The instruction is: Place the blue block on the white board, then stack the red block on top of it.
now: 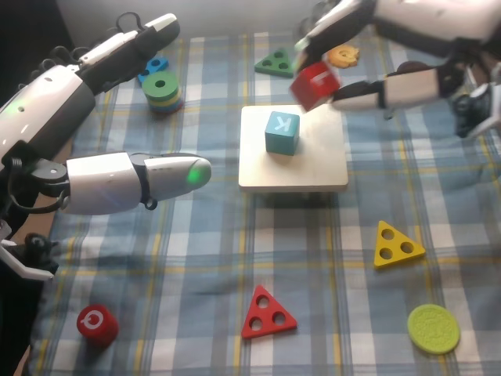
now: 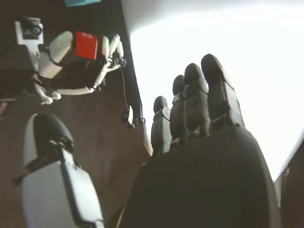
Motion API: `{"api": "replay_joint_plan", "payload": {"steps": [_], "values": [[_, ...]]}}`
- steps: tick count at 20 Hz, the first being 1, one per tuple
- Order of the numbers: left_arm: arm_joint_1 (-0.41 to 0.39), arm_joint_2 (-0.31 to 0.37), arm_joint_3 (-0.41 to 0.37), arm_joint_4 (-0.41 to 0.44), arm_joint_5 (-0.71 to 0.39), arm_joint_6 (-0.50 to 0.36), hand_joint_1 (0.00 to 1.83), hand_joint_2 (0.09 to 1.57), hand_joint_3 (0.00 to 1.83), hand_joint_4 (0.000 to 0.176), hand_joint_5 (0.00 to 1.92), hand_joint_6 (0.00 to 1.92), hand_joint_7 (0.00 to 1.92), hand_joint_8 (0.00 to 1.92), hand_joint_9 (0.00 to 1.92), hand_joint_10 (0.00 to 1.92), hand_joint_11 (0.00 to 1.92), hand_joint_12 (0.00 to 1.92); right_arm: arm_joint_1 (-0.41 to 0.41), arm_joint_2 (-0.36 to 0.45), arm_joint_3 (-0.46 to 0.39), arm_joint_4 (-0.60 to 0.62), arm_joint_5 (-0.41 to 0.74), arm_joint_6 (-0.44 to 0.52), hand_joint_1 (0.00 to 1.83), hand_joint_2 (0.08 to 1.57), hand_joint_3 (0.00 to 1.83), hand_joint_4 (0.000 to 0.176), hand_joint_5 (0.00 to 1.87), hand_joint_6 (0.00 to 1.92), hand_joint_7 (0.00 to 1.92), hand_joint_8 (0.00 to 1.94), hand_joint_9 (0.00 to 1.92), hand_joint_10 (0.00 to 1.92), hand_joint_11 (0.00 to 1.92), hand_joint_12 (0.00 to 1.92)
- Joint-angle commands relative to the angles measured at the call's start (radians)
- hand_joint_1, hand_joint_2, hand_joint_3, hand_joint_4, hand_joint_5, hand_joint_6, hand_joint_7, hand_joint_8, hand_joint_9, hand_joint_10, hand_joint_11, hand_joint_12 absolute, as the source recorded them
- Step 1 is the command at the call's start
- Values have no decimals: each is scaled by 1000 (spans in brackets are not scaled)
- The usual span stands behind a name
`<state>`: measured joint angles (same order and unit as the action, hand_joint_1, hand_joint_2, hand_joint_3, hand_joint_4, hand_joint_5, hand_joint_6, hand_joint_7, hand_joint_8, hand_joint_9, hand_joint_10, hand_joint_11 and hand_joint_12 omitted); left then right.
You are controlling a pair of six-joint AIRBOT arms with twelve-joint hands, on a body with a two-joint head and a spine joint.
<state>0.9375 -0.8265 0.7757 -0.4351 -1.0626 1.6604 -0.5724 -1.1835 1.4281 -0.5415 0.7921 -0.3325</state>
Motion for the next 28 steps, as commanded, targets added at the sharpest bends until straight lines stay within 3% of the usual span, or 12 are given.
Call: {"api": "replay_joint_plan", "payload": {"steps": [1, 4, 7, 11, 12, 13, 19, 25, 26, 28], "values": [[-11, 5, 1, 30, -111, -8, 712, 828, 2, 168, 191, 1, 234, 4, 239, 2, 0, 603, 26, -5, 11, 30, 93, 17, 1157, 1072, 0, 0, 1073, 818, 928, 8, 871, 20, 392, 1101], [-11, 5, 4, 31, -104, -8, 734, 822, 0, 169, 203, 4, 235, 1, 239, 2, 0, 578, 43, -30, 27, -26, 81, 48, 1182, 1055, 0, 0, 1113, 746, 947, 8, 848, 7, 227, 1213], [-12, 5, 4, 33, -100, -8, 738, 826, 0, 162, 196, 0, 240, 1, 244, 1, 0, 599, 51, -40, 34, -52, 56, 48, 1163, 1061, 1, 0, 1102, 767, 931, 0, 834, 1, 216, 1122], [-14, 4, 5, 33, -99, -8, 733, 814, 0, 175, 197, 2, 222, 1, 232, 0, 0, 529, 58, -52, 42, -75, 34, 48, 1160, 1071, 0, 0, 1075, 816, 890, 0, 779, 0, 157, 1066], [-14, 3, 5, 33, -99, -8, 740, 815, 0, 161, 201, 3, 228, 4, 235, 1, 0, 522, 58, -54, 43, -76, 30, 48, 1165, 1074, 1, 0, 1066, 827, 884, 0, 769, 1, 150, 1055], [-14, 2, 6, 33, -97, -8, 745, 813, 0, 158, 202, 2, 239, 5, 244, 3, 0, 553, 58, -57, 45, -78, 26, 48, 1169, 1076, 1, 0, 1060, 836, 879, 0, 762, 0, 147, 1046], [-18, -2, 10, 33, -93, -8, 735, 822, 1, 160, 196, 0, 233, 1, 235, 0, 0, 508, 59, -74, 56, -88, 12, 48, 1152, 1075, 0, 0, 1067, 831, 860, 0, 740, 0, 165, 942], [-21, -6, 15, 33, -86, -8, 729, 819, 0, 153, 197, 0, 243, 1, 242, 2, 0, 570, 68, -82, 63, -94, 12, 48, 1124, 1085, 1, 0, 1046, 869, 874, 1, 751, 1, 177, 1019], [-21, -6, 16, 33, -85, -8, 731, 811, 0, 171, 198, 0, 233, 2, 234, 2, 0, 530, 68, -83, 64, -97, 12, 48, 1121, 1086, 1, 0, 1043, 875, 873, 0, 751, 2, 175, 1022], [-22, -6, 16, 34, -85, -8, 730, 818, 1, 170, 193, 0, 232, 1, 234, 2, 0, 507, 68, -84, 64, -100, 10, 48, 1119, 1095, 0, 0, 1023, 906, 869, 3, 764, 5, 187, 1050]]}}
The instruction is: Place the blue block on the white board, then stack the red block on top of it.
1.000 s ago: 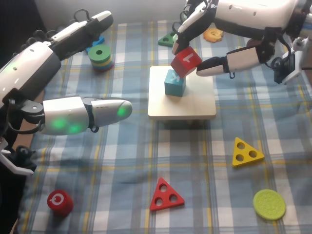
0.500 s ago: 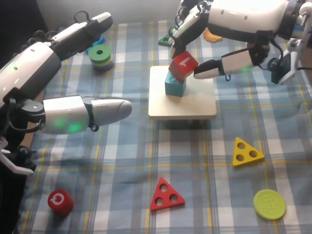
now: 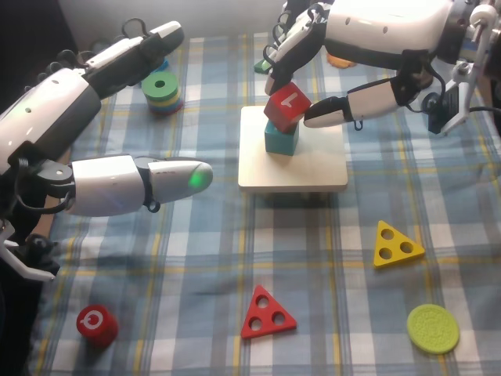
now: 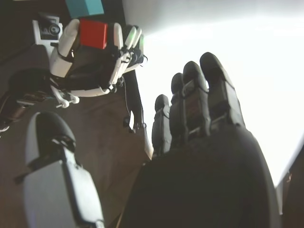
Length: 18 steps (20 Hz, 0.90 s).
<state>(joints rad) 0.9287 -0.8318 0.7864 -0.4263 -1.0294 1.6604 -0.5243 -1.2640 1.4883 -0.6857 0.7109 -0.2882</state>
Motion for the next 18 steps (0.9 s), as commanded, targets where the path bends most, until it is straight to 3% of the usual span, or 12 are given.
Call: {"api": "replay_joint_plan", "payload": {"steps": [1, 10, 11, 12, 13, 15, 18], "values": [[-13, -1, 5, 26, -119, -8, 730, 818, 1, 170, 193, 0, 232, 1, 234, 2, 0, 507, 20, -4, 4, 43, 90, 4, 1119, 1095, 0, 0, 1023, 906, 869, 3, 764, 5, 187, 1050], [-14, -1, 5, 27, -119, -8, 733, 828, 2, 159, 201, 1, 246, 0, 241, 0, 0, 566, 20, -5, 4, 32, 77, 4, 1097, 1095, 1, 0, 1021, 912, 866, 2, 767, 1, 207, 1066], [-14, -1, 5, 27, -119, -8, 740, 829, 1, 158, 207, 2, 245, 0, 237, 0, 0, 550, 20, -5, 4, 32, 77, 4, 1083, 1099, 1, 21, 1008, 932, 852, 1, 751, 0, 195, 1057], [-14, -1, 5, 27, -119, -8, 730, 830, 1, 162, 205, 0, 244, 0, 238, 1, 0, 548, 20, -5, 3, 32, 75, 4, 1080, 1101, 1, 26, 1004, 937, 848, 0, 748, 0, 191, 1054], [-14, -1, 5, 27, -119, -8, 733, 834, 3, 150, 206, 1, 245, 1, 236, 0, 0, 550, 20, -5, 3, 32, 75, 4, 1067, 1116, 2, 31, 968, 996, 827, 1, 740, 0, 200, 1027], [-14, -1, 5, 27, -119, -8, 726, 839, 5, 150, 204, 0, 245, 1, 238, 1, 0, 551, 20, -5, 3, 32, 74, 6, 1067, 1121, 1, 23, 958, 1012, 819, 1, 736, 0, 203, 1011], [-14, -1, 5, 27, -119, -8, 722, 826, 0, 172, 209, 4, 231, 0, 225, 0, 0, 511, 20, -5, 2, 32, 73, 7, 1042, 1129, 1, 72, 937, 1045, 793, 0, 747, 5, 222, 1047]]}}
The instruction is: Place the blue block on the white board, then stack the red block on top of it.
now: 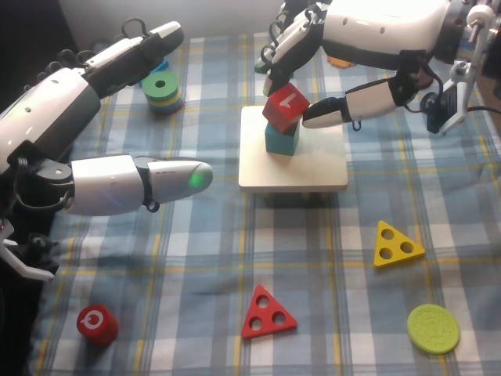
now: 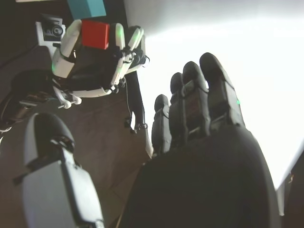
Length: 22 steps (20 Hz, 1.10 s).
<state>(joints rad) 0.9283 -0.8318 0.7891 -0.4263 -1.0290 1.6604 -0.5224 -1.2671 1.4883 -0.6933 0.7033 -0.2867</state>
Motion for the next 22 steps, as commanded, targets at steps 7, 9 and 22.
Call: {"api": "replay_joint_plan", "payload": {"steps": [7, 9, 22], "values": [[-15, -1, 2, 27, -119, -8, 731, 829, 3, 168, 217, 2, 236, 3, 242, 3, 0, 495, 18, -2, 1, 40, 79, 6, 1024, 1028, 0, 0, 848, 3, 777, 6, 763, 7, 236, 1117], [-15, -1, 2, 27, -119, -8, 733, 826, 0, 167, 214, 0, 235, 1, 238, 1, 0, 521, 18, -2, 0, 40, 79, 6, 1016, 1024, 0, 0, 819, 0, 772, 3, 753, 3, 219, 1108], [40, 68, 43, 101, -312, -375, 718, 816, 0, 110, 131, 0, 137, 0, 104, 0, 0, 270, -95, 212, -185, 348, 351, -161, 653, 986, 5, 77, 5, 1, 208, 1, 166, 2, 0, 213]]}}
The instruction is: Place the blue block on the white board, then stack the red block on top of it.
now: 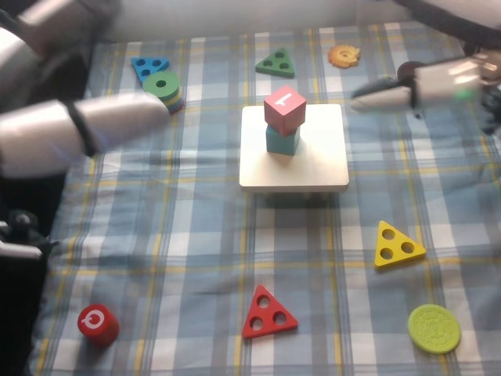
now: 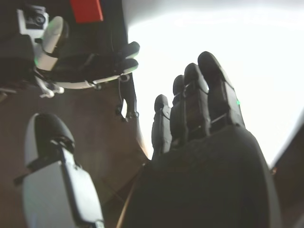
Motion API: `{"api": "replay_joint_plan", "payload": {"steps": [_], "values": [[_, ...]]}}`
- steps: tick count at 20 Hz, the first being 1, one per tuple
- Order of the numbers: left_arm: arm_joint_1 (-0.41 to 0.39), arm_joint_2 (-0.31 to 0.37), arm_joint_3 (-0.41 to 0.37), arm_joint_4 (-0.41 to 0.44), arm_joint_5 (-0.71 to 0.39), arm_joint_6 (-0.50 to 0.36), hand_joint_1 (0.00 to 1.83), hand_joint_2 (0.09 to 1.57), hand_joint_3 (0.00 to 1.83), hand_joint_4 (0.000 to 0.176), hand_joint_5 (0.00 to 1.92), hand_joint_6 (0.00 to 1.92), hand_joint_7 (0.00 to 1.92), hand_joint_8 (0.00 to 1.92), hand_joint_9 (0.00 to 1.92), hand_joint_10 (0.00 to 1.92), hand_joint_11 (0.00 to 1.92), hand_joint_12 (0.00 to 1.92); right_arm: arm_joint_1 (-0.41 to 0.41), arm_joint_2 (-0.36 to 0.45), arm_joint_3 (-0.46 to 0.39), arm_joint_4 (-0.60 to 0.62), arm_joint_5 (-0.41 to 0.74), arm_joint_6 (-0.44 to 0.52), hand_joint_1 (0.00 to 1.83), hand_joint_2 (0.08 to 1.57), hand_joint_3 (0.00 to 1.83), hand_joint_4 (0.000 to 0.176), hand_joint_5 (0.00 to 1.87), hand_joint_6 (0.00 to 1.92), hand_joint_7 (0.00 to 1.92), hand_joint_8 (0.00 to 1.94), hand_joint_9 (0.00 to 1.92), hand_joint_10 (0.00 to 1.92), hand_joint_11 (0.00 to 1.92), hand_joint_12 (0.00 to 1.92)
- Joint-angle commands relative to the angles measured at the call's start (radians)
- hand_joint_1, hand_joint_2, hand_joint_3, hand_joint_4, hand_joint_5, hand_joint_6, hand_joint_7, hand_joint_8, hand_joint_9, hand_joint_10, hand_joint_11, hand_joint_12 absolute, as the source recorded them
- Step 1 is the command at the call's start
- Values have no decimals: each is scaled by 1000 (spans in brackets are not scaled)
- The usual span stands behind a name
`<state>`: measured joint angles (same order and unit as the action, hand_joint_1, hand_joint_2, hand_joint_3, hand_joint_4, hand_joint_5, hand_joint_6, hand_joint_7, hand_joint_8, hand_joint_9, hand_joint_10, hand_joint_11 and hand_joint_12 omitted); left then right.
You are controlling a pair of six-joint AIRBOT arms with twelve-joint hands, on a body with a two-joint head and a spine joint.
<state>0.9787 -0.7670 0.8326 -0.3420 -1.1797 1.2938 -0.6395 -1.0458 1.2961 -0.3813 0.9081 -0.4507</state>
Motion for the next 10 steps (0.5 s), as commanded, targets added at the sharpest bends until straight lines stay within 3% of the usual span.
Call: {"api": "replay_joint_plan", "payload": {"steps": [1, 2, 3, 4, 5, 6, 7, 8, 9, 10], "values": [[-3, 7, 14, 27, -193, -72, 718, 816, 0, 110, 131, 0, 137, 0, 104, 0, 0, 270, -17, 14, -22, 91, 207, -32, 653, 986, 5, 77, 5, 1, 208, 1, 166, 2, 0, 213], [11, 10, 34, 40, -248, -168, 728, 811, 0, 90, 124, 0, 117, 1, 82, 1, 0, 233, -84, 47, -59, 169, 322, -51, 615, 1004, 10, 78, 7, 2, 209, 3, 165, 3, 0, 195], [21, 12, 44, 50, -295, -229, 735, 819, 2, 116, 96, 0, 171, 20, 111, 12, 33, 245, -127, 68, -85, 222, 400, -71, 639, 1137, 13, 103, 85, 7, 224, 2, 189, 5, 53, 147], [33, 14, 51, 60, -349, -292, 730, 824, 1, 120, 69, 0, 194, 7, 134, 7, 39, 258, -169, 89, -114, 274, 476, -105, 612, 1164, 15, 103, 98, 6, 228, 2, 194, 4, 70, 154], [52, 13, 61, 70, -420, -378, 716, 816, 1, 139, 88, 2, 253, 11, 211, 2, 47, 400, -222, 116, -151, 341, 582, -153, 597, 1179, 5, 66, 149, 5, 311, 8, 296, 18, 179, 212], [60, 10, 67, 74, -443, -405, 716, 816, 1, 139, 88, 2, 253, 11, 211, 2, 47, 400, -235, 121, -159, 361, 616, -164, 597, 1179, 5, 66, 149, 5, 311, 8, 296, 18, 179, 212], [74, 1, 80, 83, -476, -469, 651, 919, 0, 72, 58, 0, 331, 12, 305, 6, 16, 647, -268, 132, -176, 392, 684, -177, 604, 1211, 2, 33, 165, 2, 359, 3, 383, 13, 249, 275], [81, -8, 94, 93, -495, -516, 484, 969, 2, 54, 32, 0, 397, 10, 412, 13, 17, 805, -287, 142, -189, 404, 728, -188, 660, 1203, 4, 0, 202, 2, 384, 1, 418, 4, 224, 423], [85, -19, 107, 102, -528, -565, 100, 1204, 0, 1, 502, 50, 388, 0, 383, 0, 101, 519, -301, 156, -209, 411, 784, -208, 510, 1211, 18, 66, 137, 2, 188, 0, 238, 0, 53, 487], [84, -19, 107, 110, -552, -572, 100, 1204, 0, 1, 502, 50, 388, 0, 383, 0, 101, 519, -308, 166, -224, 412, 828, -228, 510, 1211, 18, 66, 137, 2, 188, 0, 238, 0, 53, 487]]}}
